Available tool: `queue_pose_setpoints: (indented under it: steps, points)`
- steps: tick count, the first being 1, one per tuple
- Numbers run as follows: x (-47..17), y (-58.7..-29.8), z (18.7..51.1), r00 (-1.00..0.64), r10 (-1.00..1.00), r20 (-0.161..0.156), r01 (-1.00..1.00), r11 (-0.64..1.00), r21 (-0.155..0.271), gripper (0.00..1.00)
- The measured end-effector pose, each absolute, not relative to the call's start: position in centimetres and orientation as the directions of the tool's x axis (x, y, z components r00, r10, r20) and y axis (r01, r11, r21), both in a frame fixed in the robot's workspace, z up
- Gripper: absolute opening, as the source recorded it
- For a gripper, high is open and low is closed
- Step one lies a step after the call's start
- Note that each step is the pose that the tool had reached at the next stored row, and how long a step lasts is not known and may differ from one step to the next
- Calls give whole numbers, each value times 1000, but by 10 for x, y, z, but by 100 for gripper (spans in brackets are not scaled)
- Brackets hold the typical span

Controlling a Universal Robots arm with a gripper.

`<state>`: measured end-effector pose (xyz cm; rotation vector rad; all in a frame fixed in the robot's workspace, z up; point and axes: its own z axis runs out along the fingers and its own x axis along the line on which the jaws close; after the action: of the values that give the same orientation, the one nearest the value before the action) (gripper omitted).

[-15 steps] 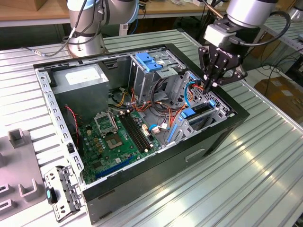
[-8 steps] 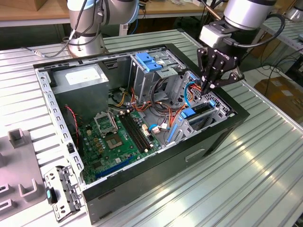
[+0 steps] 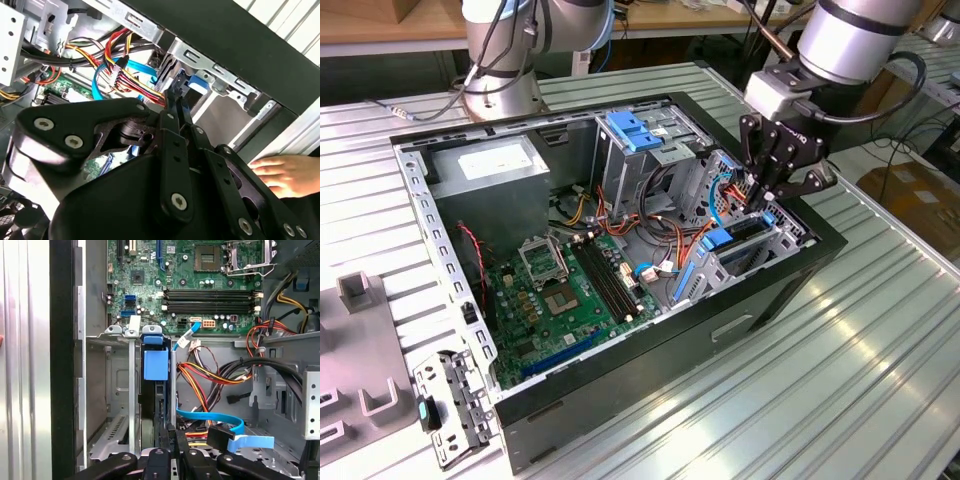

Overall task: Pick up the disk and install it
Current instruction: 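Insert the first disk wire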

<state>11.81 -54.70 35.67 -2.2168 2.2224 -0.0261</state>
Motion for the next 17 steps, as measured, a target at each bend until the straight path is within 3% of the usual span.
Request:
queue_pose_setpoints:
  steps: [17]
  points:
    - [115, -555, 350, -1, -1000, 4, -1000, 1, -17, 16]
